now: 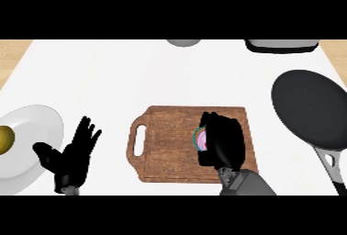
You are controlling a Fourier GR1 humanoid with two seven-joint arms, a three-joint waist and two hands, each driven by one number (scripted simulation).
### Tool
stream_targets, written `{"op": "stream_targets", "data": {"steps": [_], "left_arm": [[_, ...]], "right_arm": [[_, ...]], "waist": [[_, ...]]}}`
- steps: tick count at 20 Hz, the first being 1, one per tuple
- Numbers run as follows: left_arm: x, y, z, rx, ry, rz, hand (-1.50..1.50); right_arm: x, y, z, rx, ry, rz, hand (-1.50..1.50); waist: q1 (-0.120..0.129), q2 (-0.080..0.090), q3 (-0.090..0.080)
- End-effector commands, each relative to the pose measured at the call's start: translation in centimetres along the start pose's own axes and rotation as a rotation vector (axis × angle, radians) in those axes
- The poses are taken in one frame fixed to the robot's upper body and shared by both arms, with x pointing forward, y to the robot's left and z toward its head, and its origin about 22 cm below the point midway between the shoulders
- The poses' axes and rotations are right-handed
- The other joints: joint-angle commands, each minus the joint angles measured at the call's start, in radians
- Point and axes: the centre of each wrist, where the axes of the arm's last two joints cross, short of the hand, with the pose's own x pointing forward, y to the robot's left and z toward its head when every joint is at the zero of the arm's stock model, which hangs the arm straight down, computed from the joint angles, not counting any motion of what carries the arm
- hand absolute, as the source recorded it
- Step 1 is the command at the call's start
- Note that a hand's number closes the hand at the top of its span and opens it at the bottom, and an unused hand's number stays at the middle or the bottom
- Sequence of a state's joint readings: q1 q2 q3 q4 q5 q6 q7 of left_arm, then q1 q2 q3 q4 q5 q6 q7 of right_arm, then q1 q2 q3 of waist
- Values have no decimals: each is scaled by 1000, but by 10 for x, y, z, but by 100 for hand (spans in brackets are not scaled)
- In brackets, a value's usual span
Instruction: Pick the cupcake from the cutting board and place it in the pan
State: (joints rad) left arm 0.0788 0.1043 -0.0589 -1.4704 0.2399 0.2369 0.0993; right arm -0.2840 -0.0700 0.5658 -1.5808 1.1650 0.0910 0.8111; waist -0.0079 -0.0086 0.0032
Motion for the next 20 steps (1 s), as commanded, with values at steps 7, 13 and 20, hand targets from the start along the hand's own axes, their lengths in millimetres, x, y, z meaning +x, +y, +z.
{"op": "stream_targets", "data": {"steps": [7, 13, 20], "left_arm": [[-10, 13, 9, 9, 47, 17, 0], [1, -2, 1, 7, 37, 10, 0], [4, 3, -6, 5, 35, 14, 0]], "right_arm": [[-6, -79, 36, -420, 137, -123, 150], [-41, -113, 21, -450, 195, -168, 150], [-90, -143, -24, -485, 227, -270, 150]], "waist": [[3, 4, -3], [6, 8, -3], [10, 9, -3]]}}
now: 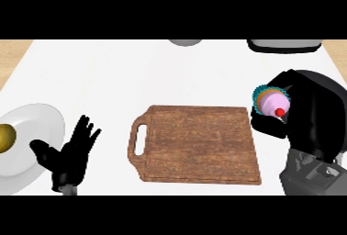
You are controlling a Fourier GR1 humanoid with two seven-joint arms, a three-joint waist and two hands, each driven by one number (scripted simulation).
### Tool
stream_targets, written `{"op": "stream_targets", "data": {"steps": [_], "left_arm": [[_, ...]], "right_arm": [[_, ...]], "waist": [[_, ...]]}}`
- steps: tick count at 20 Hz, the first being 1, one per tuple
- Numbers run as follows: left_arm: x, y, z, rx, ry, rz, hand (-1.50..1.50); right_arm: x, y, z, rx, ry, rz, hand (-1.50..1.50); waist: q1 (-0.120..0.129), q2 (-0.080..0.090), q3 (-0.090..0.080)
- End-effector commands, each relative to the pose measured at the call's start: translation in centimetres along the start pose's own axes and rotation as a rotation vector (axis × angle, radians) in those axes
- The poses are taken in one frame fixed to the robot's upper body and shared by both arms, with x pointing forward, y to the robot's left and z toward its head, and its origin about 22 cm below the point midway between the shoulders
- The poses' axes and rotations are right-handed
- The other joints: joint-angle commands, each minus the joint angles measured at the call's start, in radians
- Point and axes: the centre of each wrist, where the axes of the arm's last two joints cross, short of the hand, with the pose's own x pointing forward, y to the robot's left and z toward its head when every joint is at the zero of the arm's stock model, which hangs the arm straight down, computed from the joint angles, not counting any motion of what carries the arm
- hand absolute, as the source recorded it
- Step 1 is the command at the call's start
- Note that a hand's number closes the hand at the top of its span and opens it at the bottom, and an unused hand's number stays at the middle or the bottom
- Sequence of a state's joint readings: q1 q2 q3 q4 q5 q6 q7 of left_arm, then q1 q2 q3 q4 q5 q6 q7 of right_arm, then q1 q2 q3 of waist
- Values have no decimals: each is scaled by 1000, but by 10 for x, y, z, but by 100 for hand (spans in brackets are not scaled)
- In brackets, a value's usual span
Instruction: Pick the cupcake from the cutting board and place it in the pan
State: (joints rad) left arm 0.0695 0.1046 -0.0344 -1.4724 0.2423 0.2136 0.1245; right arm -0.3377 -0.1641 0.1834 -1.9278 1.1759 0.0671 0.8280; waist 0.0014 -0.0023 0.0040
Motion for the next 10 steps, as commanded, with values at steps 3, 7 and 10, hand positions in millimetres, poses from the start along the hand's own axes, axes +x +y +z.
{"op": "stream_targets", "data": {"steps": [3, 7, 10], "left_arm": [[-2, -9, 2, 8, 32, -18, 0], [-14, -12, 8, -7, 37, -12, 0], [-9, -14, -9, 9, 23, -4, 0]], "right_arm": [[-53, 17, -54, -89, 62, 35, 150], [-89, 20, -91, -126, 67, 53, 150], [-131, 49, -99, -112, 69, 107, 150]], "waist": [[5, 5, -3], [7, 6, -3], [8, 10, -3]]}}
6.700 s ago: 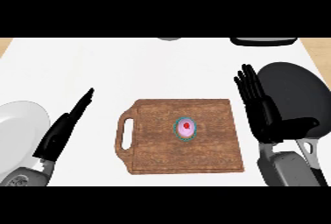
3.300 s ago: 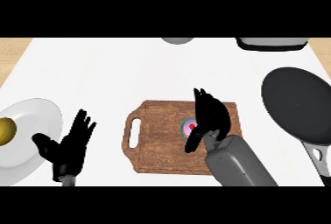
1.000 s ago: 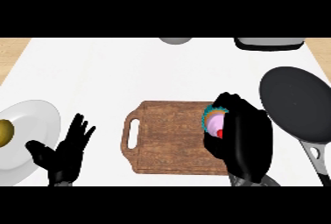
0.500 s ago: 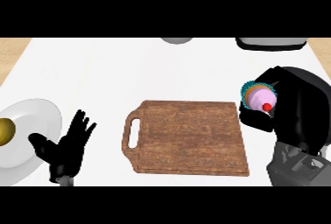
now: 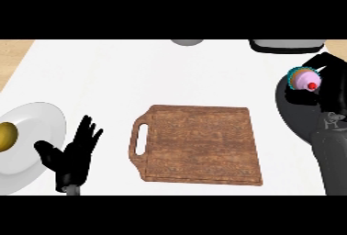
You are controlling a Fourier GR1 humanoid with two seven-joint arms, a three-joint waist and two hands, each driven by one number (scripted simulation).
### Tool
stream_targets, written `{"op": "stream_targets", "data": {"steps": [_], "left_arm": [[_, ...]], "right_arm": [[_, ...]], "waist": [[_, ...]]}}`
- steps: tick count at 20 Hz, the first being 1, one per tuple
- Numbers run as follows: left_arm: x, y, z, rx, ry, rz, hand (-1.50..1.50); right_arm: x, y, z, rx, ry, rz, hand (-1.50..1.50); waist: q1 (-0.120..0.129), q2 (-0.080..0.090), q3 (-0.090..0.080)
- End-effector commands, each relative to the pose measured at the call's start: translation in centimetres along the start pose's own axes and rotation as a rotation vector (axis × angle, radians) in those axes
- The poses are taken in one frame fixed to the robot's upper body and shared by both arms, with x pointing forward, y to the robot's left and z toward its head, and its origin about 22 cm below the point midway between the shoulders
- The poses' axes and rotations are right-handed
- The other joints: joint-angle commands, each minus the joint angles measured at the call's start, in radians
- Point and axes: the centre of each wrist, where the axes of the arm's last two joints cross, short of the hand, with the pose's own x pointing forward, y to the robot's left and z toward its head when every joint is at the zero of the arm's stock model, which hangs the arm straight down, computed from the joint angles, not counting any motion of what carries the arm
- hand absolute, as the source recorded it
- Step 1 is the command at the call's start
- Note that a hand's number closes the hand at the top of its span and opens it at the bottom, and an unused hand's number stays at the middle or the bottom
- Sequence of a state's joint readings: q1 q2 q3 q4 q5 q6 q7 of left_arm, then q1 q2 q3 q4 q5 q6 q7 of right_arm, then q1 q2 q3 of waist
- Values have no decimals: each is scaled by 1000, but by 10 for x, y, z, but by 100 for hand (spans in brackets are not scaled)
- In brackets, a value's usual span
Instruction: Pick the cupcake from the cutting board and place it in the pan
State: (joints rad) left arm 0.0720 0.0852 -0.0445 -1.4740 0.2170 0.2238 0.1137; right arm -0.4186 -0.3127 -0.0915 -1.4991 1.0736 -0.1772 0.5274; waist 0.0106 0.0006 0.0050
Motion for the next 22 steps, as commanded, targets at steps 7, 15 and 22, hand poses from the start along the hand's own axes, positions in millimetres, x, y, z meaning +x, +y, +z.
{"op": "stream_targets", "data": {"steps": [7, 15, 22], "left_arm": [[-6, -13, -7, -37, 24, 6, 0], [-15, -11, 4, -51, 33, -26, 0], [7, -10, -7, -80, 15, -12, 0]], "right_arm": [[-97, 30, -73, -27, 67, -37, 150], [-143, 48, -77, 213, 203, 53, -150], [-149, 42, -86, 97, 110, -104, -150]], "waist": [[23, 13, -3], [56, 24, 0], [58, 29, 3]]}}
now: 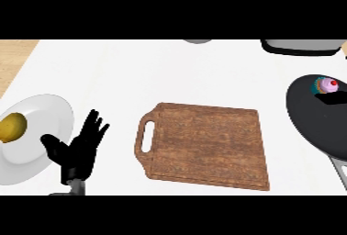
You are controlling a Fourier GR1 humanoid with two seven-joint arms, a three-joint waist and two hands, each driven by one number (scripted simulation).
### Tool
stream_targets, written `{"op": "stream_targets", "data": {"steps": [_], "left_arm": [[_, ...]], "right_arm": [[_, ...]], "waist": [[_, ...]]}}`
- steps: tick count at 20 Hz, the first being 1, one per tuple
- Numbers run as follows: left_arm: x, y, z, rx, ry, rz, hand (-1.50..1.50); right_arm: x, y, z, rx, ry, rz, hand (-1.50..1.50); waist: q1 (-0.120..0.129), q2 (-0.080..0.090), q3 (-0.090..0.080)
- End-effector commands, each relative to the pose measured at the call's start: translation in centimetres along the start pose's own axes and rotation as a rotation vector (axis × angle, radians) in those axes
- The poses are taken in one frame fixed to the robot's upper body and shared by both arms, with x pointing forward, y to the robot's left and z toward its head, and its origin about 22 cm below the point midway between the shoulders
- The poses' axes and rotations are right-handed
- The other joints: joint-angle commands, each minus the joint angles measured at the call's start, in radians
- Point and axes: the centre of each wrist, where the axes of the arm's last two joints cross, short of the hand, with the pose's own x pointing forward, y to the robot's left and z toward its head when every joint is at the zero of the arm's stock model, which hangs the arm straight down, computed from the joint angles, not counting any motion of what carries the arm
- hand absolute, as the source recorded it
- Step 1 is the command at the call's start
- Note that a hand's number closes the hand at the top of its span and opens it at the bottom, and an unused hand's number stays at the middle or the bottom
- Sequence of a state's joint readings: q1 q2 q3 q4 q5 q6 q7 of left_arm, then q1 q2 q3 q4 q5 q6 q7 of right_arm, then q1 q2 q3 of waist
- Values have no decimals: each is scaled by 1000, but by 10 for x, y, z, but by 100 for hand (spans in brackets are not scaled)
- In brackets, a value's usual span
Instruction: Pick the cupcake from the cutting board and place it in the pan
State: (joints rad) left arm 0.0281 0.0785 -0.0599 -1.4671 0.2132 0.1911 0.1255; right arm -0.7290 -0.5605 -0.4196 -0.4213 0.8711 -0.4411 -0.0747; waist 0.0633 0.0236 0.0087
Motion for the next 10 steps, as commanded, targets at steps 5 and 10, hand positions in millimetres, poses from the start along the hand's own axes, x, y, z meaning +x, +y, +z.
{"op": "stream_targets", "data": {"steps": [5, 10], "left_arm": [[-1, 8, 1, 15, 26, -14, 0], [-4, 16, -4, 51, 41, 5, 0]], "right_arm": [[16, 2, -6, -61, -56, -511, -150], [-19, -37, -19, -43, -67, -777, -150]], "waist": [[-6, 0, 2], [-40, -9, -4]]}}
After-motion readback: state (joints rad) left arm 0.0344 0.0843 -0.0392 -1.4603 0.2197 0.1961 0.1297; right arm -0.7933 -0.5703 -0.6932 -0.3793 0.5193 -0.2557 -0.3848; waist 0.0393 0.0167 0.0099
